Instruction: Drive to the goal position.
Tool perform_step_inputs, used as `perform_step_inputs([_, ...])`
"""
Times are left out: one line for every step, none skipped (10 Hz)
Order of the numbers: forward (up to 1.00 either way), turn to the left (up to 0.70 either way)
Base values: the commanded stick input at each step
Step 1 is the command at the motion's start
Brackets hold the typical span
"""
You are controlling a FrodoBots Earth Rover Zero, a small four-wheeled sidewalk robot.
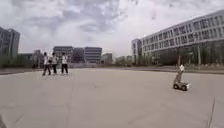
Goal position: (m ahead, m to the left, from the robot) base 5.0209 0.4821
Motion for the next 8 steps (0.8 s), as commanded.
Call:
perform_step_inputs([0.7,0.2])
perform_step_inputs([0.7,0.04])
perform_step_inputs([0.7,0.02])
perform_step_inputs([0.7,0.02])
perform_step_inputs([0.7,0.02])
perform_step_inputs([0.7,0.09])
perform_step_inputs([0.7,0.29])
perform_step_inputs([0.7,0.31])
